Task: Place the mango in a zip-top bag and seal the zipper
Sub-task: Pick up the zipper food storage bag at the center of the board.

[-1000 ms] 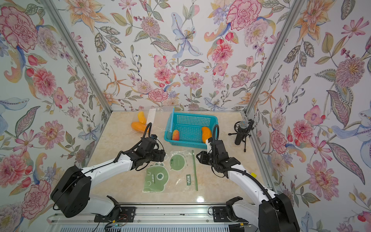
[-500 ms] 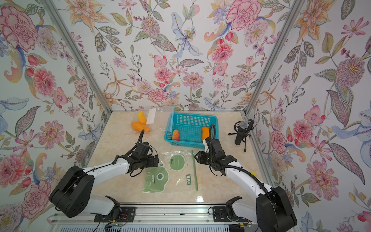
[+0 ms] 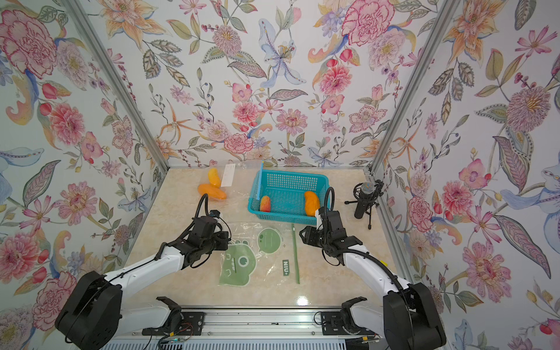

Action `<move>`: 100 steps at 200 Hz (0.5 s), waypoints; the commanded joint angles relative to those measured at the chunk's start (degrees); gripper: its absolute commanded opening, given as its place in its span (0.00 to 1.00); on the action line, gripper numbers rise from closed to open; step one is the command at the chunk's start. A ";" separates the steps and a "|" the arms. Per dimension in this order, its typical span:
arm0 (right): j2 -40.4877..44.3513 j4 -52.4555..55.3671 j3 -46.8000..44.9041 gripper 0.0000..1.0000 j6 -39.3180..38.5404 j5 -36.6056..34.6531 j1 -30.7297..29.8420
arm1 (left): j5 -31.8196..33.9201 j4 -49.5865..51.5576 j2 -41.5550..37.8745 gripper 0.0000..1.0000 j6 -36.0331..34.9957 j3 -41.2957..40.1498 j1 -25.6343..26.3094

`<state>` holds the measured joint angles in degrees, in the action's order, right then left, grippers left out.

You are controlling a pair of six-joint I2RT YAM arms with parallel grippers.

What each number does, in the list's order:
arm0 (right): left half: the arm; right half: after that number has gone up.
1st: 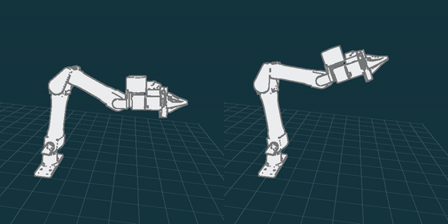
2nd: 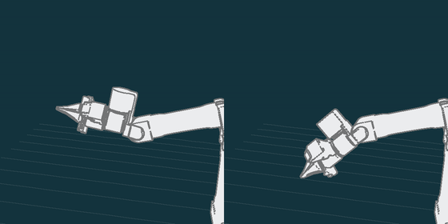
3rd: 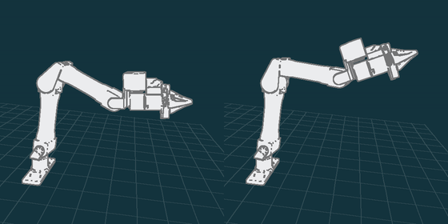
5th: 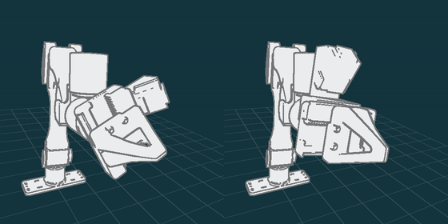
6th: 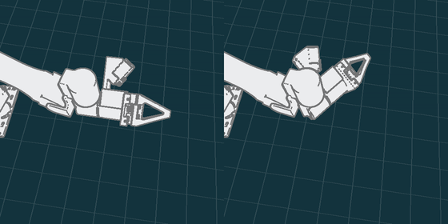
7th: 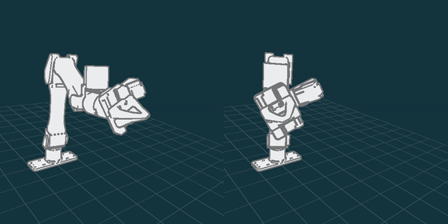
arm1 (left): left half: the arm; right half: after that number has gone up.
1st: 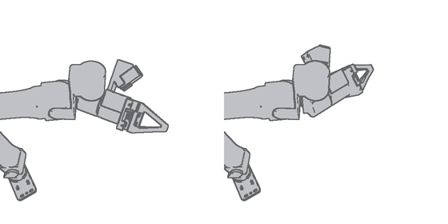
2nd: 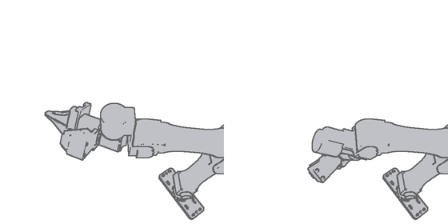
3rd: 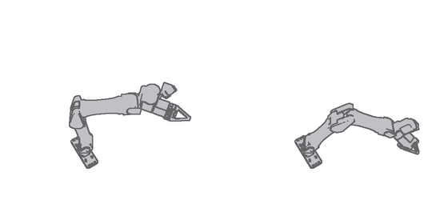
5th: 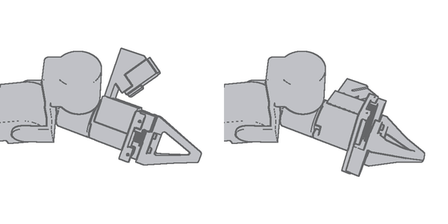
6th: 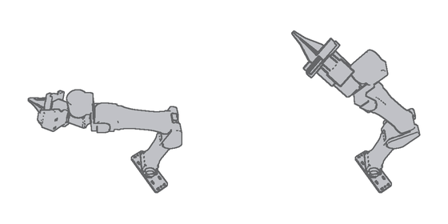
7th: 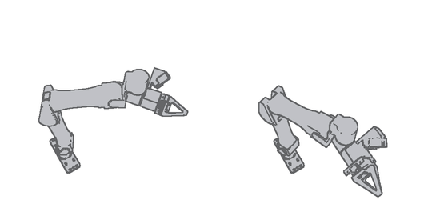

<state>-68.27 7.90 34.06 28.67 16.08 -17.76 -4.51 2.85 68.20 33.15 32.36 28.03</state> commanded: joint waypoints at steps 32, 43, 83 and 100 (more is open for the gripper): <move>1.76 -19.98 -8.11 0.78 -3.29 19.75 6.18 | -8.05 -11.12 -22.61 0.00 -13.06 -6.45 -0.52; 0.93 -25.79 -9.91 0.80 -2.44 22.53 7.23 | -8.90 -11.11 -25.85 0.00 -13.92 -7.23 -0.52; -4.86 -43.90 -13.10 0.83 -1.83 26.73 5.81 | -8.36 -12.07 -31.64 0.00 -14.35 -8.10 -0.52; -8.89 -51.34 -13.13 0.83 -1.63 26.44 3.99 | -7.62 -12.08 -30.98 0.00 -14.01 -7.52 -0.52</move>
<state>-73.12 -27.14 21.69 26.61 39.29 -11.88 -11.88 -7.81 37.10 20.49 25.12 28.01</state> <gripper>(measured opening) 0.826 0.042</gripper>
